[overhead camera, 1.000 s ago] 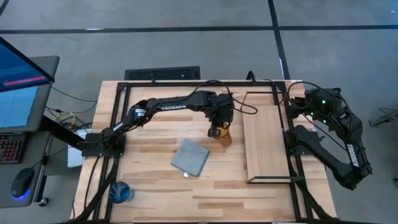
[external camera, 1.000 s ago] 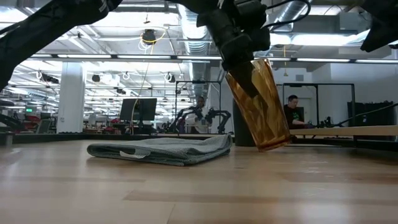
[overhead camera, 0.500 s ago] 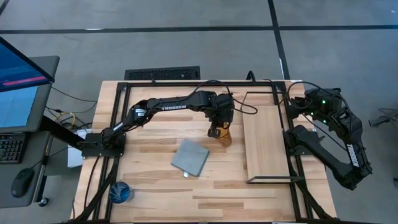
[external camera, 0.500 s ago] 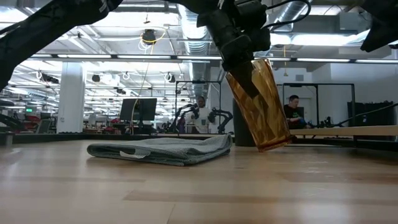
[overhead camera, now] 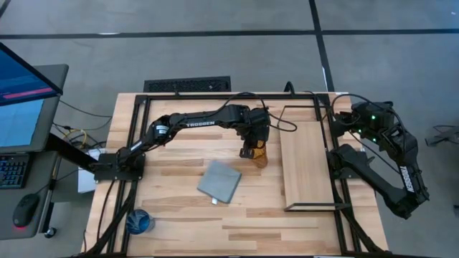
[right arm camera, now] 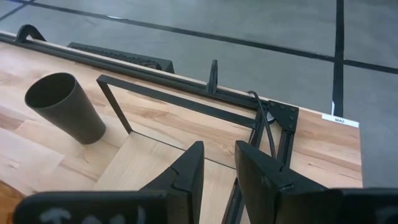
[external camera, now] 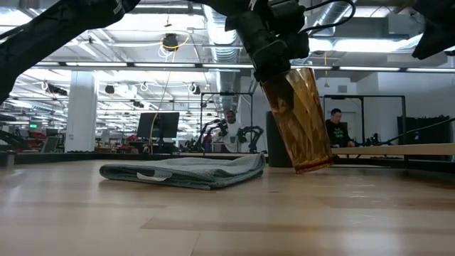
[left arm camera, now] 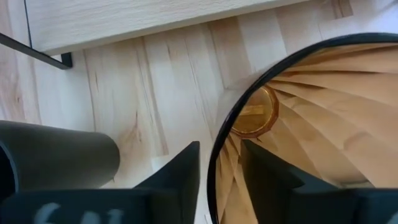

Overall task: Stack small to large cups/mugs on shelf
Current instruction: Put the brown cup on the shelf

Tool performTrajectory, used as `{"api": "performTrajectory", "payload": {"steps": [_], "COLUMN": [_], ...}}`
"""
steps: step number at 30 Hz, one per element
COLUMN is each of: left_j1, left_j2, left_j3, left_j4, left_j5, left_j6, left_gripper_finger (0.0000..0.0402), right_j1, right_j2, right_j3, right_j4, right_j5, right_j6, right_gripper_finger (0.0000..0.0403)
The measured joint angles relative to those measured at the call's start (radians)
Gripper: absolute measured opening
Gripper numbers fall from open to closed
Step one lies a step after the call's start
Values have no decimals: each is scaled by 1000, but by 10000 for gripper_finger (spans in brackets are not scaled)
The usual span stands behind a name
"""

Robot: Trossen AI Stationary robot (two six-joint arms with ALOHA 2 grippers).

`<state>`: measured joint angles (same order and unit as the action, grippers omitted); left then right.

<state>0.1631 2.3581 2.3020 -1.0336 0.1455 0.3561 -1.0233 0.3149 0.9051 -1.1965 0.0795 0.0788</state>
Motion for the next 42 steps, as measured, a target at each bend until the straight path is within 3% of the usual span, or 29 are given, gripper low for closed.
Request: {"api": "performTrajectory", "payload": {"steps": [14,23,31,42], "left_j1": [0,0,-13,-19], "left_j2": [0,0,-7,-15], "left_j3": [0,0,50,54], "left_j4": [22,38,53,102], "left_j5": [0,16,108,67], "left_j6": [7,6,10,20], "left_gripper_finger": [177,178,178,178], "right_j1": [0,0,0,0], "right_j2": [0,0,0,0], "right_j3": [0,0,0,0], "right_j4": [0,0,2,3], "right_j5": [0,0,0,0], "right_j6": [0,0,0,1], "right_gripper_finger": [113,113,113,113]}}
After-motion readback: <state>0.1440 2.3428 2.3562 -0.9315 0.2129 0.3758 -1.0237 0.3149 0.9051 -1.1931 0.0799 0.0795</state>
